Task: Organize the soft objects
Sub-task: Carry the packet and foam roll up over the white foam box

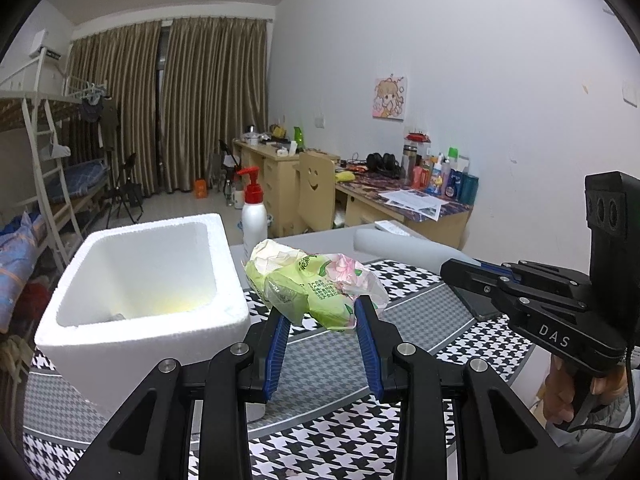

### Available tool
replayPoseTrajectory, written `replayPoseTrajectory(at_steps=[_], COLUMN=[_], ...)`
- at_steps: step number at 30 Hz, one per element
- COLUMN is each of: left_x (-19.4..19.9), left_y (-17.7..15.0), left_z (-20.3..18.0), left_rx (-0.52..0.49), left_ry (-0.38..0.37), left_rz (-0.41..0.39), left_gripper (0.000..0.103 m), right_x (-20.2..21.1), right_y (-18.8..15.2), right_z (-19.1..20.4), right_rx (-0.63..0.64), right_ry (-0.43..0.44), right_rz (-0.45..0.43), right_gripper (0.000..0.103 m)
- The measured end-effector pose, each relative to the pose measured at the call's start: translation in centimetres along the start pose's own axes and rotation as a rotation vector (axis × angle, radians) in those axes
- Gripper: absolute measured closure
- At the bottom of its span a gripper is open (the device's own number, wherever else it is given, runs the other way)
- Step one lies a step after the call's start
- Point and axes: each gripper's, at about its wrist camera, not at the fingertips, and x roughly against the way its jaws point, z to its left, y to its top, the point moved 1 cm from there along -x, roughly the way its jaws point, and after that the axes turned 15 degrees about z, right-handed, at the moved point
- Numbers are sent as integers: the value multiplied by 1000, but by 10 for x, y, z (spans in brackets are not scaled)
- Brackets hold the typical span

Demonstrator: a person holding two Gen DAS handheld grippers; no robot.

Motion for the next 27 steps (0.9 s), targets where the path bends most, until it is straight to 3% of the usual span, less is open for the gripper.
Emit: replayPoseTrajectory(at_steps=[27], left_x=[19], left_y=[12], left_z=[20], left_rx=[36], left_ry=[72], left_rz=[-70], left_gripper=[68], right_x=[-2], right_y=[29], right_z=[18], right_rx=[21], right_ry=[52], right_rz=[-45], right_gripper=[94])
